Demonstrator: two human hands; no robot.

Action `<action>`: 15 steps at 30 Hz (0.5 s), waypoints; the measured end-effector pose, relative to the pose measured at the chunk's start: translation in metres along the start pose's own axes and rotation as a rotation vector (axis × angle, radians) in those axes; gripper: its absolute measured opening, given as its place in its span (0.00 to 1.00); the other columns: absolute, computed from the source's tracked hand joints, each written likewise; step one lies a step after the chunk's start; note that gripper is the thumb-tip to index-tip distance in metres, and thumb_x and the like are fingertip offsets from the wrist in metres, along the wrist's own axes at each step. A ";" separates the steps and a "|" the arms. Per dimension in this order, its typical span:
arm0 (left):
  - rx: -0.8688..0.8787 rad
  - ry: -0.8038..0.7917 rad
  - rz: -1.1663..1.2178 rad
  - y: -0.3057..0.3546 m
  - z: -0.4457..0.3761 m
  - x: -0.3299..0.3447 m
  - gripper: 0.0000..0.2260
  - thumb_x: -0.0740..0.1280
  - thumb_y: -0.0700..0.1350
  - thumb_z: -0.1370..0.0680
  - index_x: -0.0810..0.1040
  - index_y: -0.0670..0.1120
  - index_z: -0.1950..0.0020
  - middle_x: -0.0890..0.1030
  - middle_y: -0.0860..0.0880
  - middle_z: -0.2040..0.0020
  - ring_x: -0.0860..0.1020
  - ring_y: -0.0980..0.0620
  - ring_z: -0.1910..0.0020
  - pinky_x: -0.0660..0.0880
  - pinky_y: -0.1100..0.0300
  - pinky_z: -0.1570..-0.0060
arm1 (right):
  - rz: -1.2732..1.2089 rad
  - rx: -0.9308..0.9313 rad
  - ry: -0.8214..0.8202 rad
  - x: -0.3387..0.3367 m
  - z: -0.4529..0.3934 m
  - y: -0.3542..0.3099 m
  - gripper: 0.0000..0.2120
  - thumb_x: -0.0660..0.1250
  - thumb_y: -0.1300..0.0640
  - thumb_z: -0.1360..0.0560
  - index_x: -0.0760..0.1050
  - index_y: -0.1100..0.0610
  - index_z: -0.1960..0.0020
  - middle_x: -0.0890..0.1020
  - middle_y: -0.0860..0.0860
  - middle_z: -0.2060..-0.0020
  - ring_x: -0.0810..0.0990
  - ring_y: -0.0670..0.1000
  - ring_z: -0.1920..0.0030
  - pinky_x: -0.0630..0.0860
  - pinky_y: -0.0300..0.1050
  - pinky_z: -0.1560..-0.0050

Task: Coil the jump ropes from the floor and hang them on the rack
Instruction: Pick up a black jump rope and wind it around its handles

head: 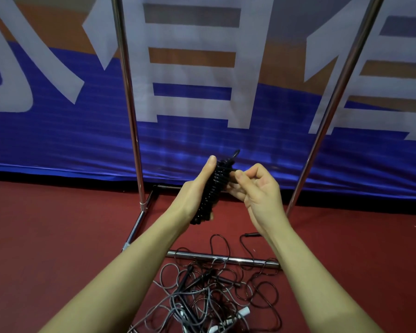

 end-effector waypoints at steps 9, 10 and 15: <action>0.144 0.208 -0.098 0.009 0.004 -0.006 0.25 0.61 0.63 0.24 0.81 0.41 0.53 0.75 0.46 0.71 0.73 0.48 0.76 0.69 0.59 0.75 | 0.088 -0.016 -0.029 0.000 0.002 -0.002 0.11 0.61 0.68 0.22 0.65 0.59 0.61 0.84 0.58 0.60 0.84 0.54 0.57 0.80 0.45 0.54; 0.140 0.214 -0.109 0.009 0.004 -0.006 0.25 0.60 0.63 0.23 0.81 0.41 0.52 0.74 0.46 0.71 0.73 0.47 0.76 0.67 0.61 0.77 | 0.116 -0.022 -0.025 -0.001 0.001 -0.002 0.10 0.61 0.68 0.22 0.66 0.59 0.61 0.84 0.57 0.60 0.84 0.54 0.57 0.80 0.45 0.53; 0.080 0.162 -0.069 0.006 0.003 0.001 0.24 0.59 0.61 0.23 0.79 0.41 0.59 0.73 0.47 0.75 0.71 0.47 0.77 0.65 0.61 0.76 | 0.293 -0.105 0.127 -0.015 -0.002 -0.010 0.07 0.69 0.65 0.27 0.77 0.57 0.62 0.83 0.52 0.61 0.81 0.51 0.57 0.79 0.49 0.48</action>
Point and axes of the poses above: each hand's wrist, its own z-axis away from the middle knuckle, its own x-axis out of the palm, y = z × x, the point moved 6 cm from there along -z, towards the middle knuckle
